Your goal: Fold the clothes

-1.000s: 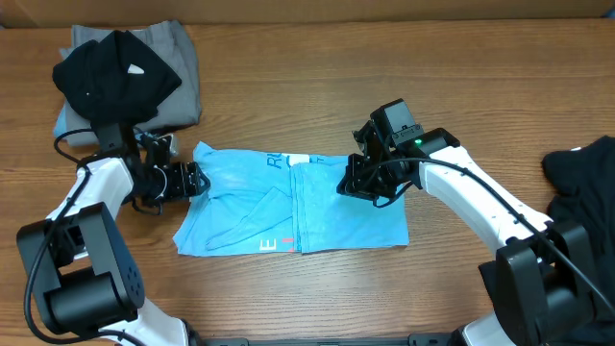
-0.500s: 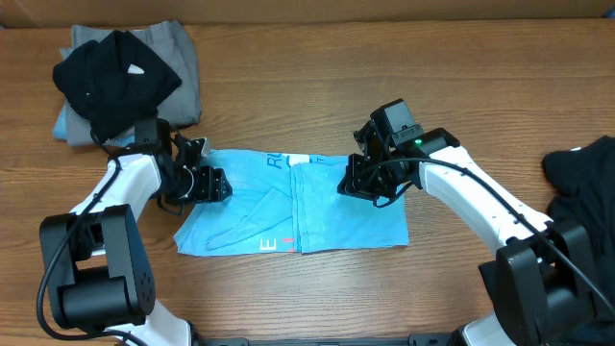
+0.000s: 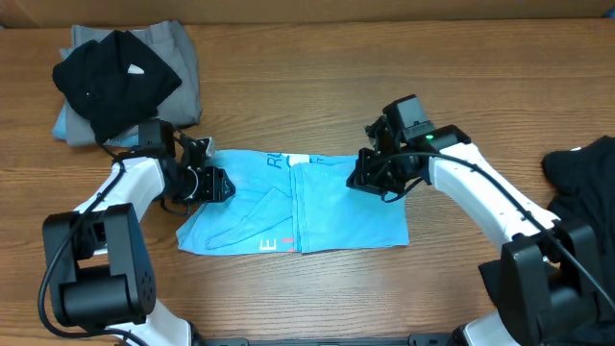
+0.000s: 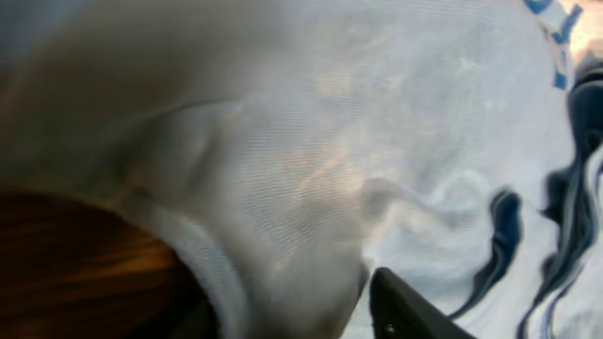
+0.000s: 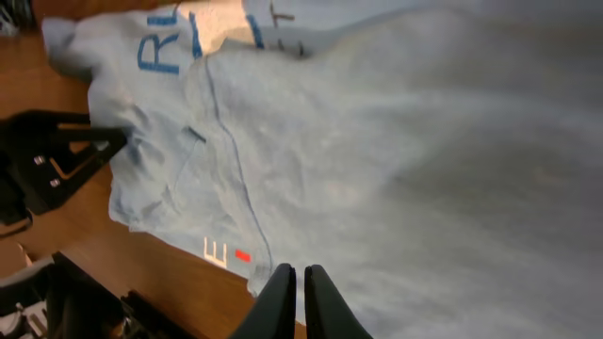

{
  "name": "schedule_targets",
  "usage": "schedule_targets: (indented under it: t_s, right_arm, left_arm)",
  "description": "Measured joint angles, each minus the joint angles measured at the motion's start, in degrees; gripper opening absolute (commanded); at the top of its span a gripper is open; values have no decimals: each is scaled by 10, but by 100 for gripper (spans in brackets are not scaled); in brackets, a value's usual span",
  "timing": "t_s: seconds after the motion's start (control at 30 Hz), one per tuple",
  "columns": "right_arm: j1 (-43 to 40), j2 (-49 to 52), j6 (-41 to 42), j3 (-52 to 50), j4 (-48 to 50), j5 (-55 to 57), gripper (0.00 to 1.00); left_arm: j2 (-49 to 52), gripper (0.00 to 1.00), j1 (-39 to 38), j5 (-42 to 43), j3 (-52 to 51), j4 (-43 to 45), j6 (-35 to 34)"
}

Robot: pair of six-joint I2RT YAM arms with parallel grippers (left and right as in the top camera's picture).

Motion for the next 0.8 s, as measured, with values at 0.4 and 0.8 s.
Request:
schedule_targets:
  t_s: [0.4,0.8]
  right_arm:
    - [-60,-24,-7,0,-11,2,9]
    - [-92,-72,-13,0,-14,2,10]
  left_arm:
    - [19,4,1,-2,15,-109,-4]
    - [11,4,90,-113,259,-355,-15]
